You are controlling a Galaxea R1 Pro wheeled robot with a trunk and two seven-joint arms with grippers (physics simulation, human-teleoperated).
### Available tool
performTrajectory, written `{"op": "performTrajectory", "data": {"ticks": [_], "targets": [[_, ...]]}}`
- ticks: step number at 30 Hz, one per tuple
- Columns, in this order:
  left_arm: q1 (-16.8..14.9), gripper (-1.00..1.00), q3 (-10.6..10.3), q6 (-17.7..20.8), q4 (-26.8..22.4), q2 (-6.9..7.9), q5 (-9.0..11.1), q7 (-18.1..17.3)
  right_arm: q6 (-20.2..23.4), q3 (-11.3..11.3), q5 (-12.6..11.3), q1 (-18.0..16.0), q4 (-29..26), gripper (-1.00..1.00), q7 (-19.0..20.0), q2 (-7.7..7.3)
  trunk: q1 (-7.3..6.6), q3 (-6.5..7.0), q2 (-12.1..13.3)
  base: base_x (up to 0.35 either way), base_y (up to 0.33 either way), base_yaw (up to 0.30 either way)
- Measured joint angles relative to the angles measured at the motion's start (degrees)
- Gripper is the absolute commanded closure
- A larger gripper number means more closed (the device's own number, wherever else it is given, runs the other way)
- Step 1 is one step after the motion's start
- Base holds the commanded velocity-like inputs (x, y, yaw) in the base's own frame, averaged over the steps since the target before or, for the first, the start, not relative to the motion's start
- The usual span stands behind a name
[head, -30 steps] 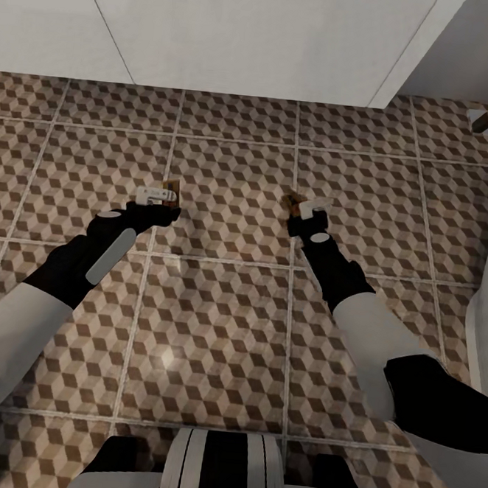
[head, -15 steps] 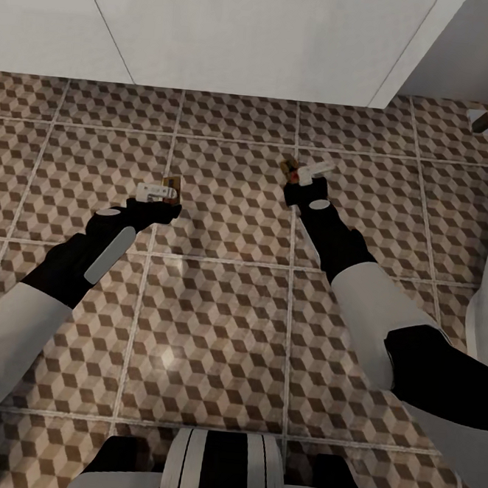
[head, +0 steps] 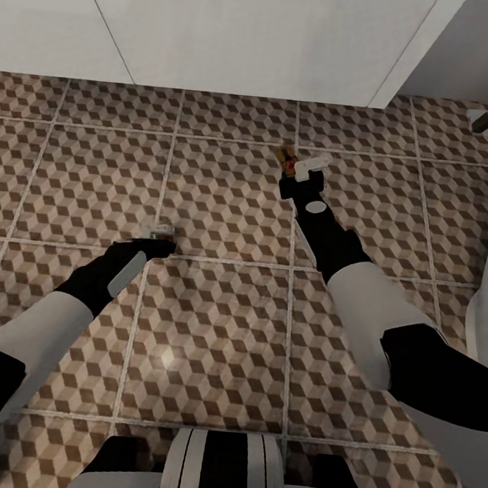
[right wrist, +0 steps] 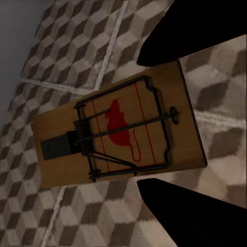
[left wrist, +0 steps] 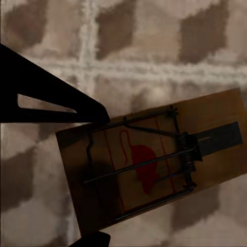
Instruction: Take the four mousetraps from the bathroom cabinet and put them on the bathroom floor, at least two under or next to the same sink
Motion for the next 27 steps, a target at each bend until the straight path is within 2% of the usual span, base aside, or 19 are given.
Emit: {"op": "performTrajectory", "data": {"ticks": [3,8,11,16,18,21,27], "targets": [[-0.22,1.0,0.15,-2.5,3.93,-1.86,-0.09,0.01,-0.32,0.05,0.13,0.0,2.37,1.0,-3.34,0.83,0.0,0.0,0.0,0.0,0.0,0.0],[-2.44,1.0,0.25,-2.89,4.51,-2.53,-0.19,0.06,-0.51,0.11,0.09,0.0,3.16,1.0,-6.66,1.35,-0.01,0.0,0.0,0.0,0.0,0.0],[-4.44,1.0,0.25,-1.79,4.07,-2.63,-0.19,0.08,-0.55,0.11,0.03,0.0,3.27,1.0,-7.02,1.35,-0.01,0.0,0.0,0.0,0.0,0.0],[-7.08,1.0,0.22,2.6,3.08,-2.73,-0.17,0.12,-0.76,0.11,0.0,0.0,3.31,1.0,-6.78,1.35,-0.01,0.0,0.0,0.0,0.0,0.0],[-7.5,1.0,0.22,2.97,3.14,-3.37,-0.15,0.12,-0.86,0.15,0.0,0.03,3.34,1.0,-6.75,1.35,-0.01,0.0,0.0,0.0,0.0,0.0],[-7.73,1.0,0.1,2.5,3.1,-4.6,-0.62,-0.02,-0.92,0.15,0.0,0.25,3.64,1.0,-6.75,1.35,-0.01,0.0,0.0,0.0,0.0,0.0],[-7.78,1.0,-0.3,-2.13,2.8,-4.76,-0.95,-0.44,-1.01,0.11,0.01,0.43,4.23,1.0,-6.77,1.35,-0.01,0.0,0.0,0.0,0.0,0.0]]}}
